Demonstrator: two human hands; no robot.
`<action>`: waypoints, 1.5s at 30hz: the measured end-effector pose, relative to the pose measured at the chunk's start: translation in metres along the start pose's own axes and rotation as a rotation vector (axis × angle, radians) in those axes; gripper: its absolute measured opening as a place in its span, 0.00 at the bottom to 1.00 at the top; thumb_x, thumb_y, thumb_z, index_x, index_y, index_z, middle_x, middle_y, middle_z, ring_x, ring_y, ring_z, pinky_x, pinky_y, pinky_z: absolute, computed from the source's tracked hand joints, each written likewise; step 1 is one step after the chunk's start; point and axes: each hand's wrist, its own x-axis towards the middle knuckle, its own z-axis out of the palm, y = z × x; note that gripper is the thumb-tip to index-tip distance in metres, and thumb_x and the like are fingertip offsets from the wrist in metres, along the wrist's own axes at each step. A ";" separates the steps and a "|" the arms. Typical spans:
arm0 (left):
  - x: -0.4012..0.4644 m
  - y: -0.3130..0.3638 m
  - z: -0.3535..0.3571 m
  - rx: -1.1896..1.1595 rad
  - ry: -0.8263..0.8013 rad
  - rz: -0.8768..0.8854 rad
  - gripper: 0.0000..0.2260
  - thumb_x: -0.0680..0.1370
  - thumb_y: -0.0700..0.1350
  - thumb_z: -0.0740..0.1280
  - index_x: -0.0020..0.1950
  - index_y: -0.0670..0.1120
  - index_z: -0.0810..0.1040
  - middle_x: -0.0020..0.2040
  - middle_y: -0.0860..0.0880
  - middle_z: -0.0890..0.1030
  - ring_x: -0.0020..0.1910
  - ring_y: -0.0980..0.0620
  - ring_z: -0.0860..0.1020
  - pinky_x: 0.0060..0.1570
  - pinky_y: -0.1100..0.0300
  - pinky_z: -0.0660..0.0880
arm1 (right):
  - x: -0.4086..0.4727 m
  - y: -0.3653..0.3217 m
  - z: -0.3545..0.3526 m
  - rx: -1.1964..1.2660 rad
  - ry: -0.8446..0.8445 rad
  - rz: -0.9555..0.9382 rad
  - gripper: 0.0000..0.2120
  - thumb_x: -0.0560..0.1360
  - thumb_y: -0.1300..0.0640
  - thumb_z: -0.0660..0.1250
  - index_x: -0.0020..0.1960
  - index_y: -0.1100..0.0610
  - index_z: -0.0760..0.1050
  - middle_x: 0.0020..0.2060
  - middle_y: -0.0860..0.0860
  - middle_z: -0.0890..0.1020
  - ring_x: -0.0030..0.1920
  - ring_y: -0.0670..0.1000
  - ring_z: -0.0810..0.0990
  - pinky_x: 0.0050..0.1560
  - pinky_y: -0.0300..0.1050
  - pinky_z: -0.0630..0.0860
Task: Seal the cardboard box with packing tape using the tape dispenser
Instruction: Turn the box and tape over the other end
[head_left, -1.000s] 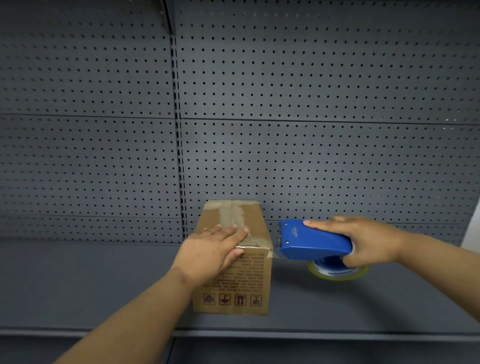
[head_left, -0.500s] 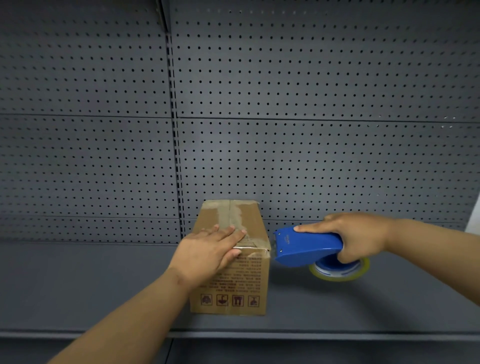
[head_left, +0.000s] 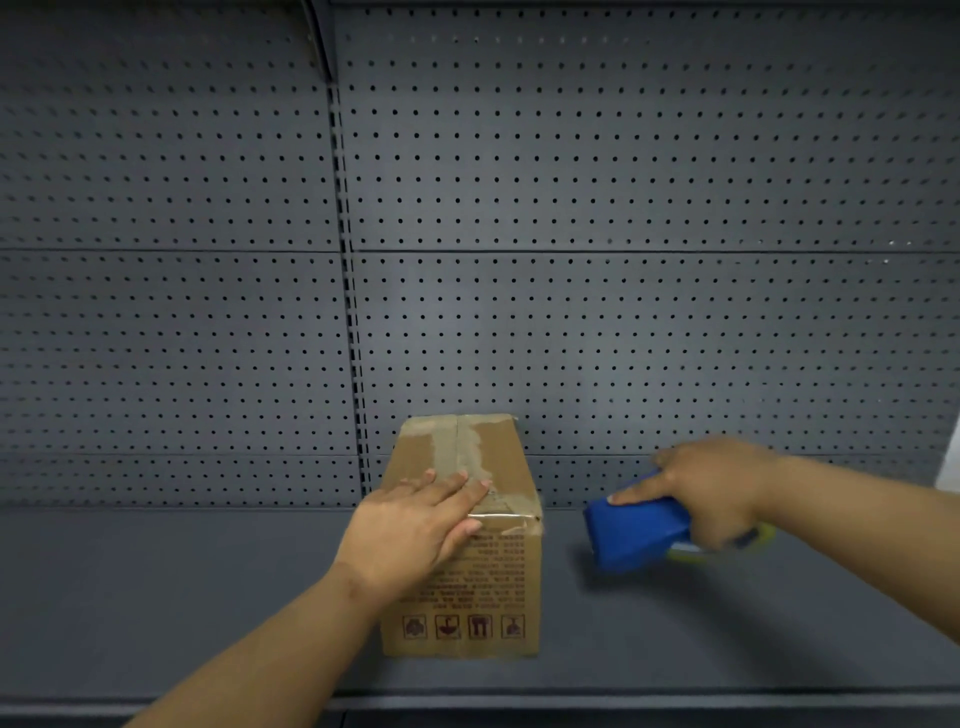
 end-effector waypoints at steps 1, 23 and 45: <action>0.001 0.001 0.001 0.001 -0.007 0.016 0.26 0.80 0.59 0.42 0.59 0.54 0.79 0.52 0.52 0.84 0.47 0.48 0.84 0.37 0.54 0.82 | 0.000 0.002 0.002 0.071 0.062 0.022 0.33 0.70 0.45 0.64 0.68 0.26 0.52 0.47 0.48 0.68 0.54 0.53 0.75 0.46 0.44 0.69; 0.000 0.027 -0.049 -0.150 -0.307 -0.276 0.50 0.62 0.72 0.24 0.67 0.55 0.71 0.70 0.51 0.71 0.75 0.49 0.57 0.73 0.46 0.39 | -0.003 0.012 0.004 0.263 0.345 0.294 0.32 0.72 0.42 0.60 0.71 0.30 0.47 0.43 0.48 0.65 0.44 0.50 0.68 0.30 0.39 0.58; 0.014 0.035 -0.041 -0.359 -0.464 -0.057 0.23 0.77 0.64 0.50 0.72 0.65 0.55 0.76 0.59 0.53 0.75 0.57 0.48 0.72 0.49 0.40 | -0.001 0.039 0.016 0.456 0.383 0.516 0.36 0.72 0.37 0.62 0.73 0.34 0.46 0.47 0.53 0.67 0.47 0.54 0.70 0.45 0.47 0.73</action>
